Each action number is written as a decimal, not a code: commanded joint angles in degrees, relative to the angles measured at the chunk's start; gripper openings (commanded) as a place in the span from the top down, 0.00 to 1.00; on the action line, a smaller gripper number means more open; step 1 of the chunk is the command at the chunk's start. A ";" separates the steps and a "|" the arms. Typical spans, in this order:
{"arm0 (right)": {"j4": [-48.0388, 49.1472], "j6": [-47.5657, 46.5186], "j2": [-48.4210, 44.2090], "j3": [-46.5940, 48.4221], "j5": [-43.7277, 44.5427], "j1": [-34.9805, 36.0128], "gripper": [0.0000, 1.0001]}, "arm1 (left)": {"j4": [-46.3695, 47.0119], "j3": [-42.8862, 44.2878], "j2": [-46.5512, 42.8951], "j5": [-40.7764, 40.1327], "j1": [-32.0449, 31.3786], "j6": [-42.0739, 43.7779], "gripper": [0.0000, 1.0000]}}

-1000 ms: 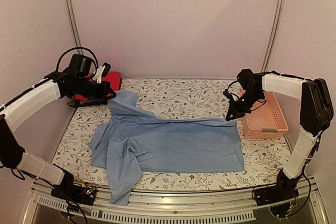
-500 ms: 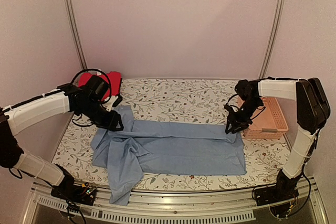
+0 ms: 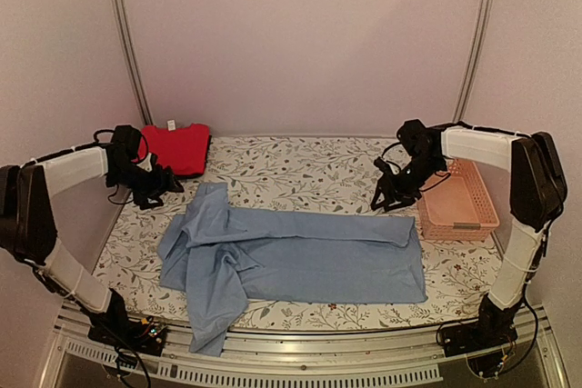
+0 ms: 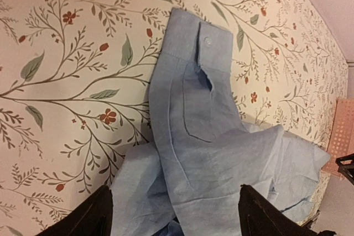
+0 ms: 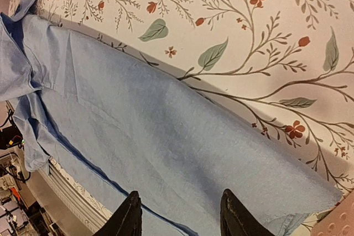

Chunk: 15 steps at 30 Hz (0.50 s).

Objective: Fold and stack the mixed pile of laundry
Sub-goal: Fold the 1/3-folded shirt at the center of the board.

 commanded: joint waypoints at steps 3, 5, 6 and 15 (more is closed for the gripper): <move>4.64 2.93 3.43 0.16 -4.50 5.22 0.53 | 8.27 1.23 10.29 3.77 0.40 -6.04 0.25; 5.44 3.55 4.39 0.38 -4.76 7.19 0.53 | 9.89 3.03 14.61 4.33 0.38 -6.26 0.27; 5.79 3.81 5.00 0.62 -5.13 8.09 0.53 | 10.64 4.05 16.69 4.23 0.10 -6.03 0.27; 7.65 5.35 11.31 7.14 -7.52 13.69 0.56 | 0.79 24.17 35.16 -11.29 -7.29 0.21 0.31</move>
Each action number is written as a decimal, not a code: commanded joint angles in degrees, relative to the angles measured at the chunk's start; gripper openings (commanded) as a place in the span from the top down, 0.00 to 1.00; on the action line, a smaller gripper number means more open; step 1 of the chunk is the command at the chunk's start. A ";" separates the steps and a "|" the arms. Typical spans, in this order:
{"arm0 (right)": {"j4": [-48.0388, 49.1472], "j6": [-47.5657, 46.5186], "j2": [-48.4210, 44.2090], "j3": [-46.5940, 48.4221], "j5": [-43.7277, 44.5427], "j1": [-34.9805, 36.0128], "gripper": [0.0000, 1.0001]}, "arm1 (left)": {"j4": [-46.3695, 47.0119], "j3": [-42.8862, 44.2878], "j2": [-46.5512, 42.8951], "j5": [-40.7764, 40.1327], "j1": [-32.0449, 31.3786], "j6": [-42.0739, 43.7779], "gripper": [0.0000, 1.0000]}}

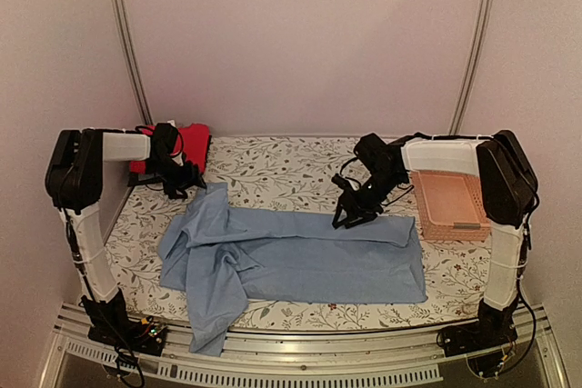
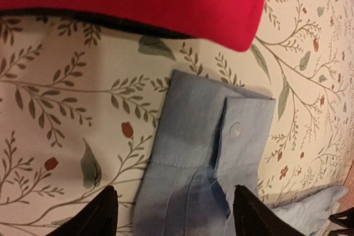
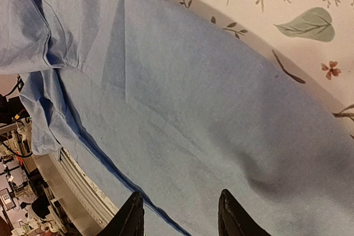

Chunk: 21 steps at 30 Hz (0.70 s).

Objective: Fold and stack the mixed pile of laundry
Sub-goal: Fold the 1/3-folded shirt at the center of the board, then adjust the rectangle-folded shirt at the center of the board.

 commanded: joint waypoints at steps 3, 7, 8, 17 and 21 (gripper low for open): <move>2.59 1.42 3.82 5.91 -3.43 1.92 0.56 | -9.77 13.46 10.21 -11.08 -6.12 4.63 0.33; 3.03 1.45 7.44 9.12 -5.53 3.78 0.56 | -14.30 16.80 15.41 -14.04 -8.36 7.14 0.39; 3.47 1.48 8.26 10.08 -5.92 4.43 0.56 | -14.60 17.08 16.77 -13.70 -8.33 7.75 0.44; 8.09 3.67 17.47 14.66 -9.92 6.65 0.57 | -10.90 26.16 17.69 -11.11 -1.50 8.32 1.00; 9.15 5.67 21.57 19.22 -12.15 6.66 0.57 | -10.59 34.30 14.30 -7.71 -0.68 9.89 1.00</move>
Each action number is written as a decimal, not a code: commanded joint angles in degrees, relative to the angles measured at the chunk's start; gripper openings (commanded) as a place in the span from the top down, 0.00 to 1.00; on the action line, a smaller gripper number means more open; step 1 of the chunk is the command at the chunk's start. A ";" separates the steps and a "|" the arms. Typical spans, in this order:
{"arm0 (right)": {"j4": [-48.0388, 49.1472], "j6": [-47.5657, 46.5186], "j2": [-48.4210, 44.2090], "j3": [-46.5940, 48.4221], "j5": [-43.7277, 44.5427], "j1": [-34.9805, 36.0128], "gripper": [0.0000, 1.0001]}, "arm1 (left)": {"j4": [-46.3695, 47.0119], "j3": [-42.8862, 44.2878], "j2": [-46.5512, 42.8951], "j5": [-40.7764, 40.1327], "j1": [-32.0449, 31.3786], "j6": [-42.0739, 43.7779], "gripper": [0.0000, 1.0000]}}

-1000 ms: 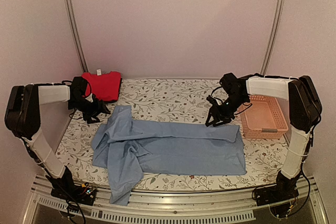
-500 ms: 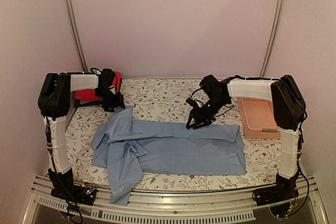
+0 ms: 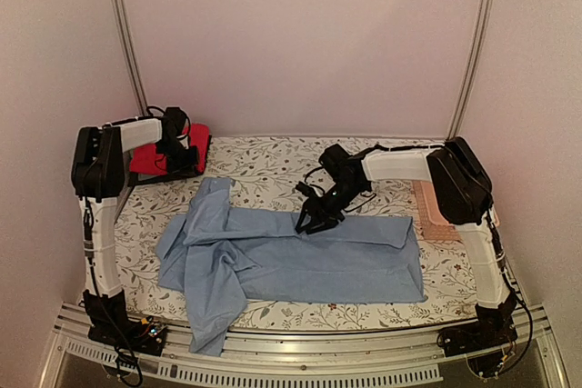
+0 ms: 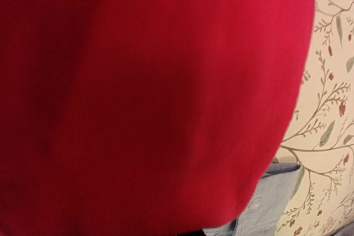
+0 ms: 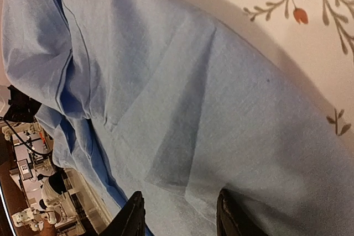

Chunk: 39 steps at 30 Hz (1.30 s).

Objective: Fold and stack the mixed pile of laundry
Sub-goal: Adjust the rectangle-folded shirt at the center of the board.

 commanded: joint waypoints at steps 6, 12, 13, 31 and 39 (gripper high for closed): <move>4.49 5.19 2.41 8.94 -1.76 -1.79 0.55 | 0.50 5.34 -14.56 7.48 0.03 2.55 1.00; 3.52 5.69 -4.44 7.45 -1.48 -4.25 0.52 | 4.03 -9.29 -21.21 6.81 -0.49 -0.99 0.46; 3.27 5.53 -5.31 6.46 -0.89 -4.26 0.52 | 4.51 -10.41 -20.62 6.94 -0.90 -0.66 0.45; 3.16 4.17 -11.86 -2.57 1.93 -4.93 0.51 | -3.21 -3.88 1.69 -11.27 -8.55 2.46 0.29; 1.56 3.26 -12.26 -1.87 3.13 -6.51 0.51 | -1.26 -4.08 3.05 -7.91 -10.52 6.23 0.90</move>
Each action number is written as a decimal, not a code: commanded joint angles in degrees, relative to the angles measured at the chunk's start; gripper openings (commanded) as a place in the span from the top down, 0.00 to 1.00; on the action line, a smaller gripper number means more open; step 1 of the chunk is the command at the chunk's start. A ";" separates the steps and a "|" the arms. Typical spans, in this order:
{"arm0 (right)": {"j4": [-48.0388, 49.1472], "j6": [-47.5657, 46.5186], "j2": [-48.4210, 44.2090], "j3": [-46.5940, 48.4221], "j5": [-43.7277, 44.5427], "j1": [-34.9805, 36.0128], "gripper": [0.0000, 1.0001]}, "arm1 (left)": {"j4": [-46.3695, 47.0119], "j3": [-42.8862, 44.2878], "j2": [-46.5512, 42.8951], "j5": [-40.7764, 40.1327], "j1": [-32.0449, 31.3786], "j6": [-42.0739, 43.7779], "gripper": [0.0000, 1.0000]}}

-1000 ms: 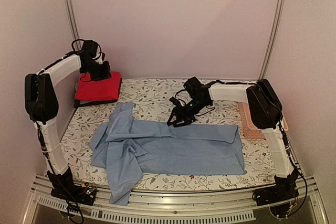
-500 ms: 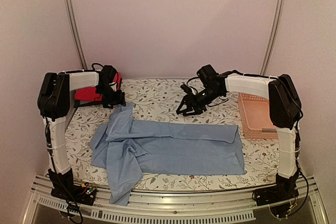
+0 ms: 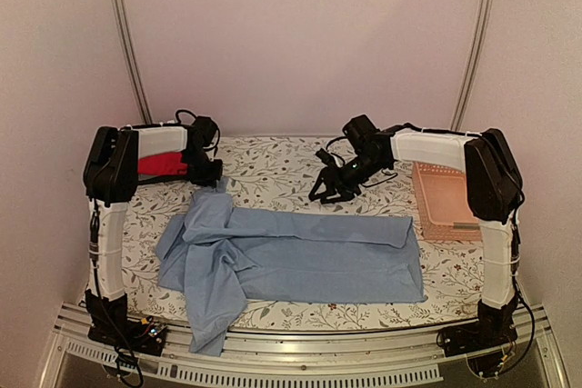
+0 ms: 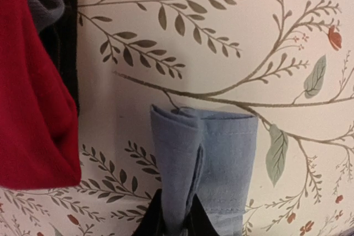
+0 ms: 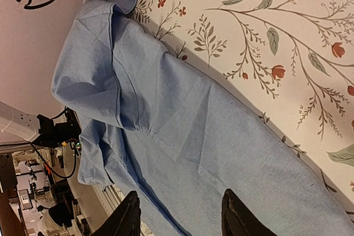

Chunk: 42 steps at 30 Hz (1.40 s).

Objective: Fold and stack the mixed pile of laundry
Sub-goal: Adjust the rectangle-folded shirt at the center of the board.

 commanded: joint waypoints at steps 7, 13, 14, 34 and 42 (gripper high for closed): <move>-2.42 -2.08 -4.30 1.49 0.49 -2.40 0.51 | 0.91 -0.97 -11.91 0.14 -2.38 2.80 1.00; -0.24 -2.09 -8.57 2.56 -4.84 -2.39 0.45 | 3.63 -3.62 -28.58 9.24 -6.19 4.58 1.00; 0.79 -1.53 -9.61 2.42 -5.92 -2.36 0.45 | 4.18 -5.39 -30.96 9.86 -7.32 4.44 1.00; 8.20 -8.12 -20.32 4.01 -13.77 8.31 0.28 | 19.51 -25.39 -58.40 18.93 -32.05 2.57 0.98; 8.49 -7.96 -22.15 6.79 -17.10 11.09 0.40 | 18.55 -25.92 -59.01 15.41 -34.81 4.34 0.98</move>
